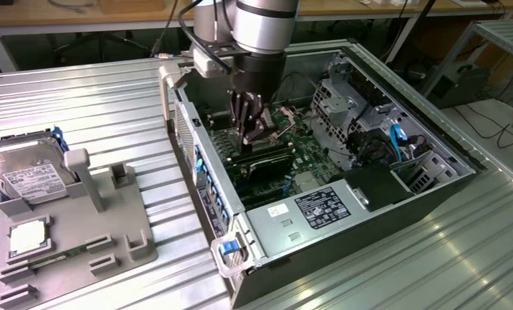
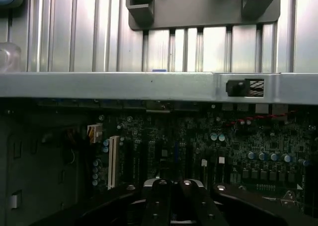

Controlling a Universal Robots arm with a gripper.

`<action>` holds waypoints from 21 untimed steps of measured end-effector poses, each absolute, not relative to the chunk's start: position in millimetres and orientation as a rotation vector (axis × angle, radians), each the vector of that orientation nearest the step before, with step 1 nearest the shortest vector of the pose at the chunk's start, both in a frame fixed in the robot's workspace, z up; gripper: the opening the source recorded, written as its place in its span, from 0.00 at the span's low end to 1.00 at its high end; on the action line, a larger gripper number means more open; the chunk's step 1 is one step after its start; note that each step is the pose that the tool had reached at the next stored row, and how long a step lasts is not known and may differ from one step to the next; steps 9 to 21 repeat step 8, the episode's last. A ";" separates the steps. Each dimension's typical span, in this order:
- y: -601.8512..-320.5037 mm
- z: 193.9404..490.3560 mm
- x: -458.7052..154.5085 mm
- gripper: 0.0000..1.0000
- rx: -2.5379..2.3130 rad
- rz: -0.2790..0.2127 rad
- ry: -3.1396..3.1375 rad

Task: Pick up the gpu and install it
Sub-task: 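Press down on the gpu until it lock into place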

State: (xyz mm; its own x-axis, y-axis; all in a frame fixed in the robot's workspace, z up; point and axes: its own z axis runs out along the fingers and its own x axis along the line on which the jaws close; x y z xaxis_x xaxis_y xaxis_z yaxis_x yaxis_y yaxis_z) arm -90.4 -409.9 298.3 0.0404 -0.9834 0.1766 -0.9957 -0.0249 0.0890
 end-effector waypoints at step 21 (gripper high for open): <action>-409.9 298.2 -89.6 0.11 2.121 0.097 -2.053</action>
